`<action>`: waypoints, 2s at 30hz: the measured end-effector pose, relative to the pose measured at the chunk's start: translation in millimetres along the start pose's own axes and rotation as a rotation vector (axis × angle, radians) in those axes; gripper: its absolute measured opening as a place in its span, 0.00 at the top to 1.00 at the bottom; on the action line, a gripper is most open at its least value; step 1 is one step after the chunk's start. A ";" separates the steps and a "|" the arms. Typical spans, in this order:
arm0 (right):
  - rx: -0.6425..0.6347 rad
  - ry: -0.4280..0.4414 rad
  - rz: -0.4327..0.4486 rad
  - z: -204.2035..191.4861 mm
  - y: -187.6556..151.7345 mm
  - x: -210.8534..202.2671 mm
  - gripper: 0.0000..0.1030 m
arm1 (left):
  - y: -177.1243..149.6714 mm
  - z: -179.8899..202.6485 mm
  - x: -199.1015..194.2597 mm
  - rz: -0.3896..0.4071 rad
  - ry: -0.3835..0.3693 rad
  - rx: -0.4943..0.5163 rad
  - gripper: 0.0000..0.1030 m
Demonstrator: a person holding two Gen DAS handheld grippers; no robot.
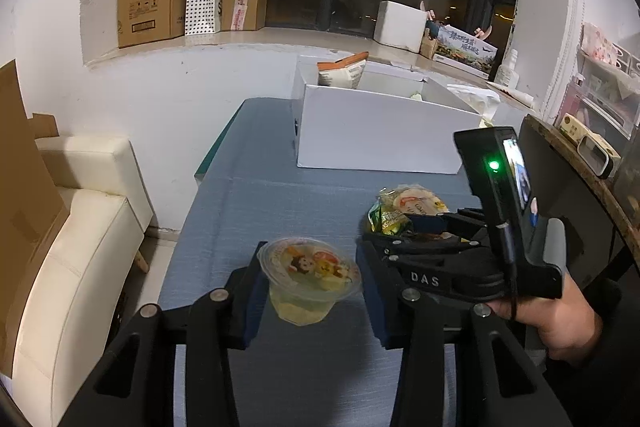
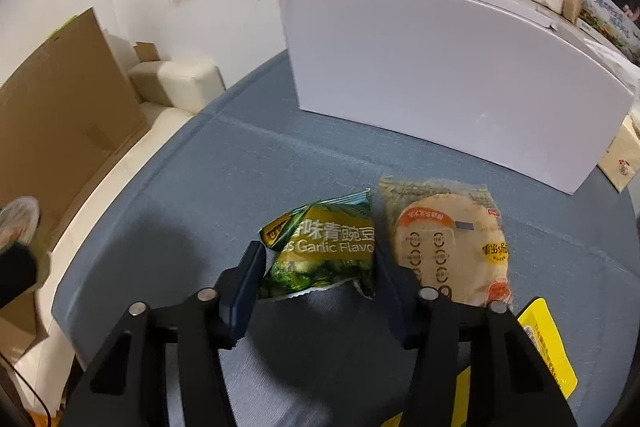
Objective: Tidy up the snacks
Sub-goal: 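Grasp the green pea snack bag with the right gripper, then drop the cup snack into the box with left gripper while right drops the green bag in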
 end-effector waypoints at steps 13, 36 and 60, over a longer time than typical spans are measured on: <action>0.087 0.018 0.218 35.3 0.9 -106.7 0.46 | 16.7 30.6 9.8 0.004 -0.081 0.044 0.55; 0.223 -0.067 0.382 167.2 115.9 -127.7 0.46 | 189.5 120.2 112.5 0.107 -0.241 0.134 0.55; 0.321 -0.027 0.341 221.2 135.7 -84.2 0.00 | 187.3 96.4 190.2 -0.003 -0.106 0.112 0.00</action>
Point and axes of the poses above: each gripper's, at about its wrist camera, not at the fingertips, and x roughly the way its jaws point, z to its right, y to its top, the point moved 1 cm from there along x, roughly the way its jaws point, and after that the axes turned 6 degrees about z, right-handed, at the moved point
